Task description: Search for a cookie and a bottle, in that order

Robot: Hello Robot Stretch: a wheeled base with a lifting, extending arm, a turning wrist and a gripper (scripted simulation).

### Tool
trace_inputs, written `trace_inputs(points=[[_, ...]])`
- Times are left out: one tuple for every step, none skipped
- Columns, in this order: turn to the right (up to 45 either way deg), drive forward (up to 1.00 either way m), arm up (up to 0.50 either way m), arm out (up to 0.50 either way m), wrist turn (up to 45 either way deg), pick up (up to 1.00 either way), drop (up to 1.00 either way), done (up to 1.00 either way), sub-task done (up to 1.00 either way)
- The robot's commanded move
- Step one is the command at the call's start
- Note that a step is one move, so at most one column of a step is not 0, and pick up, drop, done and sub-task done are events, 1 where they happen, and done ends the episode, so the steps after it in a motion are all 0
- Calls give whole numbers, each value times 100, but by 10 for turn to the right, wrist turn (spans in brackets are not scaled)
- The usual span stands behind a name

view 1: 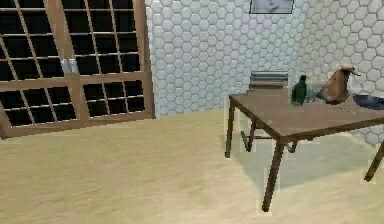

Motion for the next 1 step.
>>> trace_inputs(points=[[0, 100, 0, 0, 0, 0, 0, 0, 0]])
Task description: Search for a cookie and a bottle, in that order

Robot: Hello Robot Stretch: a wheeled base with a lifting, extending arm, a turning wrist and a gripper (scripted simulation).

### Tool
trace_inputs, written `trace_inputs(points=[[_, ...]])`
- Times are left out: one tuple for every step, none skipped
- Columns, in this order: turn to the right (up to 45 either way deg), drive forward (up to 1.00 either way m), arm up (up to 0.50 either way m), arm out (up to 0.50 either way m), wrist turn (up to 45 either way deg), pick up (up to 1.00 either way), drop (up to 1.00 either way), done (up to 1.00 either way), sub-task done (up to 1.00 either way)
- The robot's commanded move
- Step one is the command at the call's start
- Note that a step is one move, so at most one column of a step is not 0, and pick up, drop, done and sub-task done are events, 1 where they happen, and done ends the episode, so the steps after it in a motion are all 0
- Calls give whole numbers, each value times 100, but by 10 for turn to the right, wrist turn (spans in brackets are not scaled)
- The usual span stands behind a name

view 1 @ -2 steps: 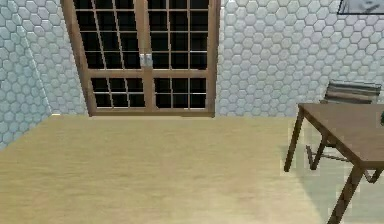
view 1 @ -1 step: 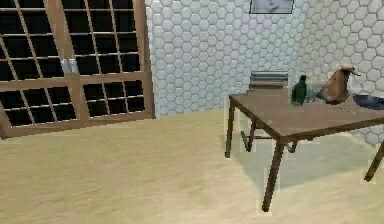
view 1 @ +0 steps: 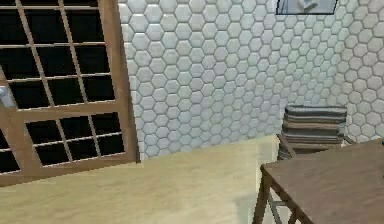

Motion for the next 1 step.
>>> trace_inputs(points=[[60, 0, 0, 0, 0, 0, 0, 0, 0]])
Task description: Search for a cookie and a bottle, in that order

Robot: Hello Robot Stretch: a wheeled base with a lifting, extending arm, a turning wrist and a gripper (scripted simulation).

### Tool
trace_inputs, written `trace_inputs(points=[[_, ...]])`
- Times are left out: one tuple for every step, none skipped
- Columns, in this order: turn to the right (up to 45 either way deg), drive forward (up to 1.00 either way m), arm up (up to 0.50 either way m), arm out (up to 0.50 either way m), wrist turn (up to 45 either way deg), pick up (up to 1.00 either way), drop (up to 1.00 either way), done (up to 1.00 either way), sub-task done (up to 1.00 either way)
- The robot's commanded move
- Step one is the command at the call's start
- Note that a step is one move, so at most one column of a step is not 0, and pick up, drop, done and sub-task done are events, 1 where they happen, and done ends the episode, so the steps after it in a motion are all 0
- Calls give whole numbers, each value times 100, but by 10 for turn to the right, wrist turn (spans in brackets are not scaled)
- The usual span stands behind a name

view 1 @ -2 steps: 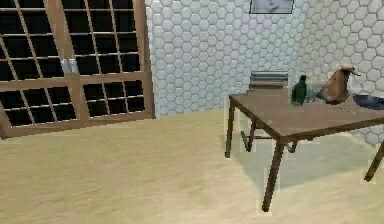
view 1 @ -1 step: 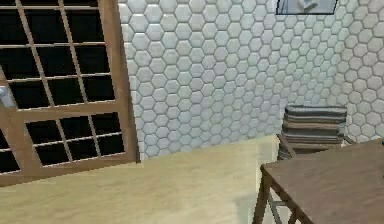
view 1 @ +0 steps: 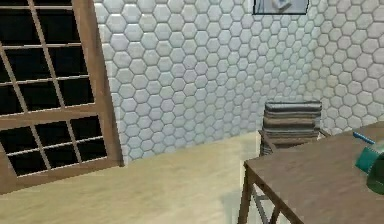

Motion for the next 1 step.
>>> trace_inputs(points=[[0, 50, 0, 0, 0, 0, 0, 0, 0]])
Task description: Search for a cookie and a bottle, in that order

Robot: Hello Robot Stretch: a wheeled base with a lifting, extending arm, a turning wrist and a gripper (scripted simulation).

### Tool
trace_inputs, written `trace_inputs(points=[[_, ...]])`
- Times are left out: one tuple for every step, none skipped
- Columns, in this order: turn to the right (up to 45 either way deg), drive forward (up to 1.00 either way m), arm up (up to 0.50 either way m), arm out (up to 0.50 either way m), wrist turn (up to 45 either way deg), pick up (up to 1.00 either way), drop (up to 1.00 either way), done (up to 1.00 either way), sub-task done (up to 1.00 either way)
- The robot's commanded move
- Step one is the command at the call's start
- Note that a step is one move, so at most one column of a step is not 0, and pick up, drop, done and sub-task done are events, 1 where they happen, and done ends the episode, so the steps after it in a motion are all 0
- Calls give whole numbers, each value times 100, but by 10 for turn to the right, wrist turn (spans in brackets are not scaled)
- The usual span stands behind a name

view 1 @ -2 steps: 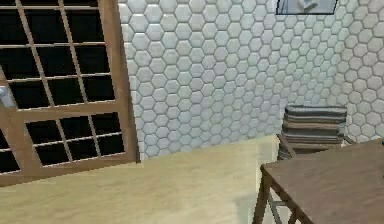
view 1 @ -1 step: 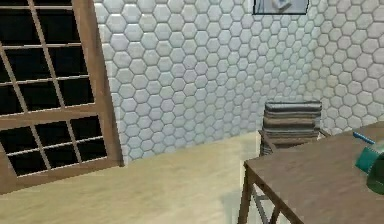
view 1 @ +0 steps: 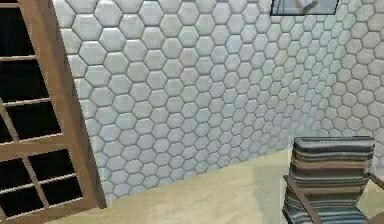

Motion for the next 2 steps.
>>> trace_inputs(points=[[450, 0, 0, 0, 0, 0, 0, 0, 0], [210, 0, 0, 0, 0, 0, 0, 0, 0]])
